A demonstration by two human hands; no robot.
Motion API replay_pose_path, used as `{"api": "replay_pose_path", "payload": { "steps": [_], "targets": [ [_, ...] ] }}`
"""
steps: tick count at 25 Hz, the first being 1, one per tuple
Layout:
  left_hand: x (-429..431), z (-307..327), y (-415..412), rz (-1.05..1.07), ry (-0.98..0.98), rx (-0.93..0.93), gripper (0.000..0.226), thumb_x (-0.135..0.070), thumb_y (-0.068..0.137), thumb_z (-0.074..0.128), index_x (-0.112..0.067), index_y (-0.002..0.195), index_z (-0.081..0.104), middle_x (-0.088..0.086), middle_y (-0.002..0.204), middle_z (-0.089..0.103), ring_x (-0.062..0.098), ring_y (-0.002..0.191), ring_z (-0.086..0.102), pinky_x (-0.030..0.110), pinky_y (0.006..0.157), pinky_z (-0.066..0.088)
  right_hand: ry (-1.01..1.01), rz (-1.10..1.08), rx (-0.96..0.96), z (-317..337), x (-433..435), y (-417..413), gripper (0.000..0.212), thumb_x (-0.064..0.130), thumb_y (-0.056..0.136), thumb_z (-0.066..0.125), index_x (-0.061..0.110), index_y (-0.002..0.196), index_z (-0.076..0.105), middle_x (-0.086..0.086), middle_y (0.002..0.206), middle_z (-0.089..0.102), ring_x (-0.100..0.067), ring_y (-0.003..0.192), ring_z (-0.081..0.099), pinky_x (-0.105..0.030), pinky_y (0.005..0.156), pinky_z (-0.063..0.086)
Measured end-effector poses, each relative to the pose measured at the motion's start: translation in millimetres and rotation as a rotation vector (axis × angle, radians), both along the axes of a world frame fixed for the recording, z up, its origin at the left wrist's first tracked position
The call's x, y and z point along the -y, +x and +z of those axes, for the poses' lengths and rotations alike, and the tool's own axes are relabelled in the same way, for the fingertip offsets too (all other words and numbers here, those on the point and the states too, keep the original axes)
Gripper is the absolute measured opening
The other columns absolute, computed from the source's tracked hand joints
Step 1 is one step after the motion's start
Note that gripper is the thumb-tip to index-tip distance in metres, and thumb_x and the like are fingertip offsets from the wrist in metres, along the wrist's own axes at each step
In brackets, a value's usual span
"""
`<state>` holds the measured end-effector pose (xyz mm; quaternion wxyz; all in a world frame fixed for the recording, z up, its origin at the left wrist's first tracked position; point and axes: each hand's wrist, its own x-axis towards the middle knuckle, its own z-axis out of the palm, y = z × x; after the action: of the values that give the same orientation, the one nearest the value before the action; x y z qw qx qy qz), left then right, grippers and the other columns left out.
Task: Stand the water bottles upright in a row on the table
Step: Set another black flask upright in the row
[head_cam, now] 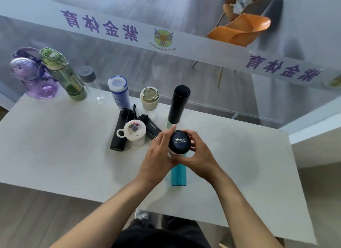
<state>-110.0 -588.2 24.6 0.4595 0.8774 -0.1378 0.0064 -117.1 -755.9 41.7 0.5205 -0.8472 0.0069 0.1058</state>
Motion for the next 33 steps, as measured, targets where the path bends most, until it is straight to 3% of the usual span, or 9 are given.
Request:
{"api": "replay_pose_path", "payload": {
  "steps": [3,7,11,17,20,25,33],
  "targets": [
    [16.9,7.2,1.7,-0.077,-0.009,-0.012,0.1,-0.014,0.067,0.082,-0.032,0.149,0.029,-0.007,0.139,0.047,0.016,0.123,0.05,0.036,0.101,0.046,-0.028,-0.057,0.051,6.4,16.7,-5.0,0.073,0.034,0.071,0.089,0.036,0.131,0.048,0.022,0.127,0.06,-0.005,0.118,0.059,-0.028,0.101,0.053],
    [31.1,9.7,27.1,-0.165,0.172,0.039,0.098,-0.029,0.074,0.082,-0.033,0.152,0.023,-0.003,0.151,0.035,0.021,0.134,0.038,0.04,0.114,0.035,0.004,-0.173,0.101,7.1,50.0,-2.2,0.07,0.034,0.069,0.091,0.034,0.127,0.051,0.024,0.122,0.062,-0.006,0.115,0.06,-0.032,0.097,0.055],
    [39.9,11.6,64.3,-0.017,0.255,0.043,0.087,-0.01,0.079,0.07,-0.033,0.151,0.028,-0.002,0.153,0.031,0.023,0.134,0.035,0.033,0.115,0.025,0.031,-0.287,0.098,3.8,93.0,22.6,0.07,0.026,0.069,0.092,0.035,0.126,0.052,0.023,0.121,0.063,-0.005,0.115,0.06,-0.034,0.097,0.054],
    [72.7,19.5,124.2,0.108,0.398,0.154,0.082,0.009,0.078,0.054,-0.022,0.15,0.033,0.01,0.157,0.03,0.033,0.138,0.035,0.042,0.116,0.03,-0.005,-0.313,0.046,-26.0,135.4,87.2,0.072,0.023,0.067,0.092,0.033,0.126,0.053,0.015,0.12,0.063,-0.003,0.111,0.059,-0.036,0.098,0.053],
    [84.7,12.7,138.8,0.102,0.505,0.129,0.085,0.007,0.078,0.055,-0.023,0.152,0.028,0.009,0.161,0.022,0.035,0.139,0.031,0.046,0.115,0.031,-0.042,-0.285,0.025,-49.0,145.8,116.5,0.076,0.026,0.066,0.092,0.032,0.13,0.051,0.007,0.125,0.062,-0.012,0.115,0.058,-0.039,0.103,0.051],
    [89.1,-4.3,144.3,0.117,0.582,0.136,0.079,0.006,0.077,0.055,-0.017,0.15,0.034,0.01,0.159,0.028,0.036,0.135,0.037,0.043,0.116,0.029,-0.017,-0.246,0.001,-62.8,149.2,149.0,0.079,0.025,0.068,0.09,0.029,0.135,0.051,0.008,0.13,0.06,-0.006,0.116,0.054,-0.027,0.104,0.045],
    [86.9,-9.4,144.3,0.108,0.616,0.103,0.084,0.003,0.078,0.055,-0.022,0.153,0.027,0.003,0.163,0.021,0.03,0.134,0.039,0.043,0.111,0.035,-0.023,-0.215,0.05,-66.7,135.8,171.1,0.076,0.023,0.068,0.09,0.029,0.132,0.051,0.007,0.126,0.057,-0.007,0.114,0.053,-0.034,0.105,0.047]
  ]
}}
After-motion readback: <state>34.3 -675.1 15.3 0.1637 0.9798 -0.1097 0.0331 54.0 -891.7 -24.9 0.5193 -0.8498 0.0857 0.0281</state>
